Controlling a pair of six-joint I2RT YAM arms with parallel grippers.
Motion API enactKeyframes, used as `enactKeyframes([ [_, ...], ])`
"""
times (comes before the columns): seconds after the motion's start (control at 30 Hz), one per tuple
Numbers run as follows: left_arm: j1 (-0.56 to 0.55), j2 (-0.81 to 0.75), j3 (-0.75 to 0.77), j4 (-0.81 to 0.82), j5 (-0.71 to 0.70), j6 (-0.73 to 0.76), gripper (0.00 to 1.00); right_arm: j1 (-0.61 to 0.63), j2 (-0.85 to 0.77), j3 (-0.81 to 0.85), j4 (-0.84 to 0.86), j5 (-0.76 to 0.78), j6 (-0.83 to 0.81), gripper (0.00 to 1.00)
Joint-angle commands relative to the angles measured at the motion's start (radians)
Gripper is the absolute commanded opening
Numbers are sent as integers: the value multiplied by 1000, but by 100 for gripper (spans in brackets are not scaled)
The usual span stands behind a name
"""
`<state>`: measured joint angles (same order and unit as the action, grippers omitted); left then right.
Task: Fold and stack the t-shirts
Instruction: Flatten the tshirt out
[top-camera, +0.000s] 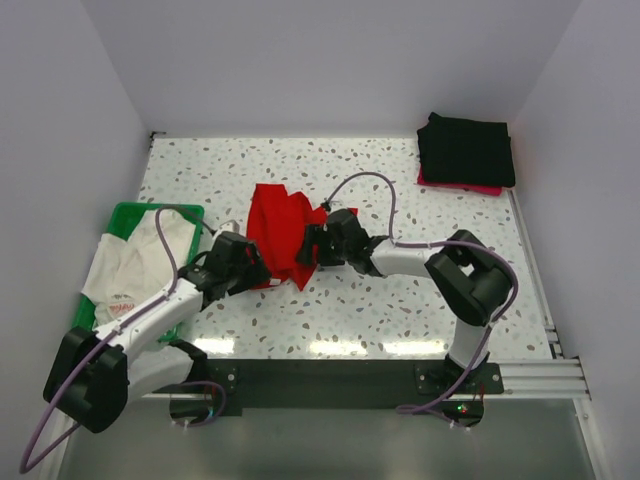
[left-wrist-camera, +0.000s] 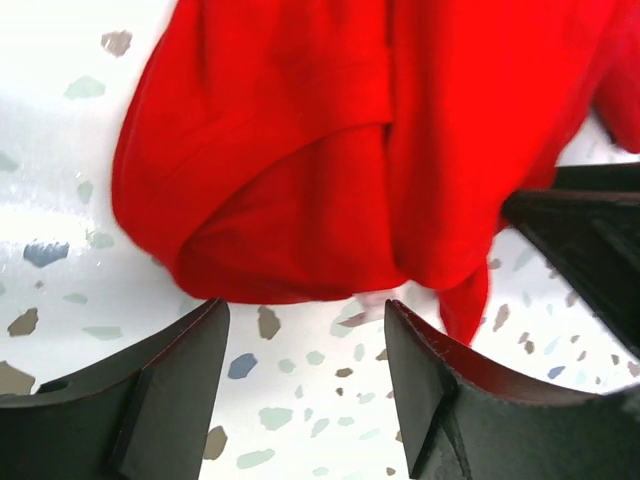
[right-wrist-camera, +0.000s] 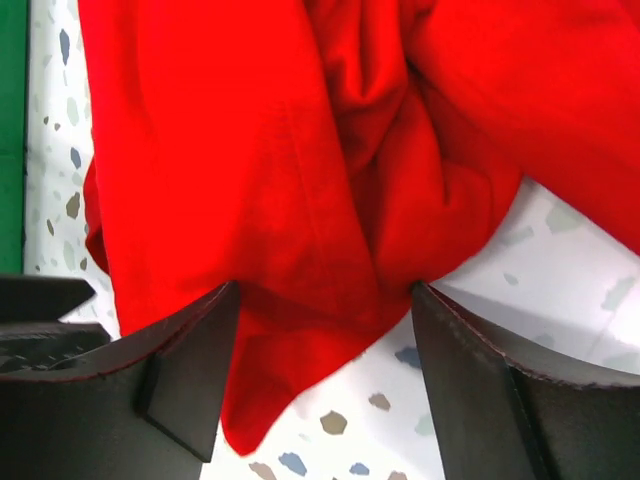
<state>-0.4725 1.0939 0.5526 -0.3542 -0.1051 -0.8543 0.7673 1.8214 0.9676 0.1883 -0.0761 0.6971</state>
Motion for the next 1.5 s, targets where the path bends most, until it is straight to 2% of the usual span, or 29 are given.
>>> enactKeyframes([
  [0.0, 3, -19, -37, 37, -30, -52, 69, 7, 18, 54, 82, 36, 19, 72],
  [0.03, 3, -16, -43, 47, -30, -54, 70, 9, 19, 56, 83, 36, 22, 70],
  [0.13, 3, 21, -56, 95, -38, -55, 73, 9, 10, 62, 79, 45, 27, 56],
  [0.17, 3, 50, -53, 104, -42, -51, 73, 9, 4, 62, 70, 50, 28, 47],
  [0.2, 5, 66, -51, 113, -47, -52, 73, 7, -4, 60, 65, 56, 27, 42],
  [0.23, 6, 81, -48, 132, -54, -52, 73, 7, -20, 62, 48, 71, 25, 32],
  [0.3, 15, 124, -37, 149, -82, -52, 73, 7, -34, 69, 22, 73, 9, 21],
  [0.37, 24, 161, -14, 181, -93, -49, 70, 7, -56, 94, -42, 96, -5, 8],
  [0.43, 37, 181, 6, 202, -97, -46, 60, 6, -76, 111, -79, 122, -24, 0],
  [0.47, 43, 198, 32, 202, -103, -37, 53, 4, -98, 117, -120, 152, -34, 0],
  [0.5, 49, 202, 47, 196, -110, -32, 37, 3, -112, 120, -139, 165, -53, 0],
  [0.53, 52, 202, 62, 173, -116, -29, 29, 0, -125, 126, -179, 180, -60, 0],
  [0.6, 66, 193, 107, 147, -142, -8, 17, -17, -172, 128, -220, 205, -83, 0],
  [0.63, 72, 184, 118, 120, -149, 1, 7, -26, -192, 122, -234, 211, -91, 0],
  [0.67, 80, 164, 139, 107, -162, 17, 3, -49, -209, 118, -259, 219, -97, 0],
  [0.7, 107, 153, 148, 95, -163, 26, 0, -63, -246, 115, -274, 225, -110, 0],
  [0.87, 198, 78, 194, 35, -166, 92, 0, -175, -344, 109, -361, 223, -152, 0],
  [0.97, 206, 72, 211, 23, -130, 113, 0, -201, -387, 143, -437, 275, -194, 0],
  [1.0, 206, 73, 210, 26, -102, 115, 2, -204, -398, 148, -446, 289, -212, 0],
  [1.07, 206, 92, 193, 58, -9, 126, 20, -207, -428, 160, -470, 324, -223, 0],
  [1.1, 206, 103, 167, 98, 66, 138, 56, -209, -444, 167, -480, 338, -238, 0],
  [1.13, 206, 107, 156, 110, 67, 136, 56, -209, -444, 174, -486, 338, -238, 0],
  [1.2, 201, 115, 129, 138, 123, 132, 72, -209, -451, 192, -497, 354, -249, 0],
  [1.37, 181, 126, 38, 178, 163, 104, 84, -212, -439, 241, -521, 369, -269, 0],
  [1.47, 176, 178, 20, 219, 177, 97, 84, -215, -426, 278, -535, 363, -277, 0],
])
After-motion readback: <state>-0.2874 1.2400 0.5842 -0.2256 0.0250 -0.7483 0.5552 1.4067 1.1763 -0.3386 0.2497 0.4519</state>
